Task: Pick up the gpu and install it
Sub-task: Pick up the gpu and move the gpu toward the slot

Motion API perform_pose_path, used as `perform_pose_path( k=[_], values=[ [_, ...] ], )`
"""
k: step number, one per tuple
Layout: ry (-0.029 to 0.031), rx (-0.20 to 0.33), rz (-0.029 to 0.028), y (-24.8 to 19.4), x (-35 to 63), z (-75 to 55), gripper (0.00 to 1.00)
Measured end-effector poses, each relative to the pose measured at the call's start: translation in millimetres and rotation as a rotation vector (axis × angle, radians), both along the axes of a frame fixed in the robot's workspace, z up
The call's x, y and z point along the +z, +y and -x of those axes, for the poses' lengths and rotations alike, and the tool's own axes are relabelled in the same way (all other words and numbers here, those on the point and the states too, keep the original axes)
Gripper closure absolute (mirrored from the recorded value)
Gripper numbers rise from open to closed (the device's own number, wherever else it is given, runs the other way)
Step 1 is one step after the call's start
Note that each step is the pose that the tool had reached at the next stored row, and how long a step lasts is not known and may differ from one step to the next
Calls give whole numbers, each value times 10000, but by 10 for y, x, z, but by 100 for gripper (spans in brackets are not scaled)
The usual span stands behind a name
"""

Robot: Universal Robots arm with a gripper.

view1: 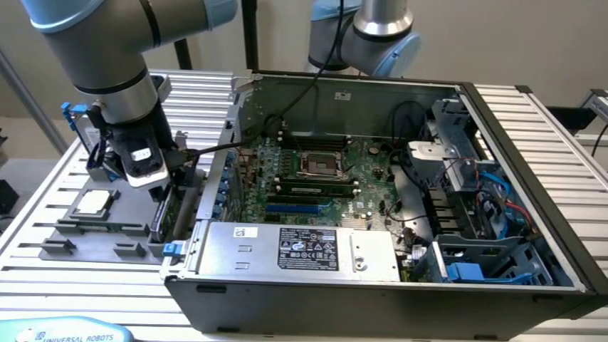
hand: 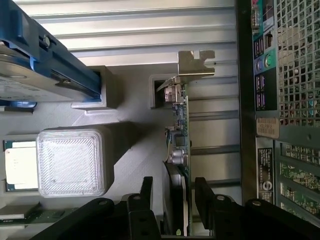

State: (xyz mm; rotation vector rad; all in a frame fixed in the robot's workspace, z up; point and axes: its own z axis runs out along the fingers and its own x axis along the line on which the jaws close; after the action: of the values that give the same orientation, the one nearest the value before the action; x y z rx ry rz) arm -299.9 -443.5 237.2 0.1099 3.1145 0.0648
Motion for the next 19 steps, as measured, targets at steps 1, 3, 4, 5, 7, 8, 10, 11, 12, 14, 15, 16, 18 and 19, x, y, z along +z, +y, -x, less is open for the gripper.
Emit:
perform_pose_path(
  k=[1,3,4,5,7,8,10,11,12,14,15,16,18,19],
  values=[
    [-1,1,1,0,-3,0,53],
    [-2,-1,2,1,-10,0,53],
    [-2,-1,2,1,-13,0,53],
    [-1,-1,4,1,-16,0,53],
    [0,-1,8,1,-18,0,55],
    [-2,-1,10,1,-19,0,55],
    [-2,-1,15,1,-20,1,62],
    [-2,-1,18,1,-20,1,62],
    [-3,-1,20,1,-20,0,62],
    [-2,-1,24,1,-20,1,64],
    [-2,-1,26,1,-20,1,64],
    [-2,-1,27,1,-20,1,72],
    [-2,-1,31,1,-20,0,72],
    [-1,-1,32,1,-19,1,72]
  ],
)
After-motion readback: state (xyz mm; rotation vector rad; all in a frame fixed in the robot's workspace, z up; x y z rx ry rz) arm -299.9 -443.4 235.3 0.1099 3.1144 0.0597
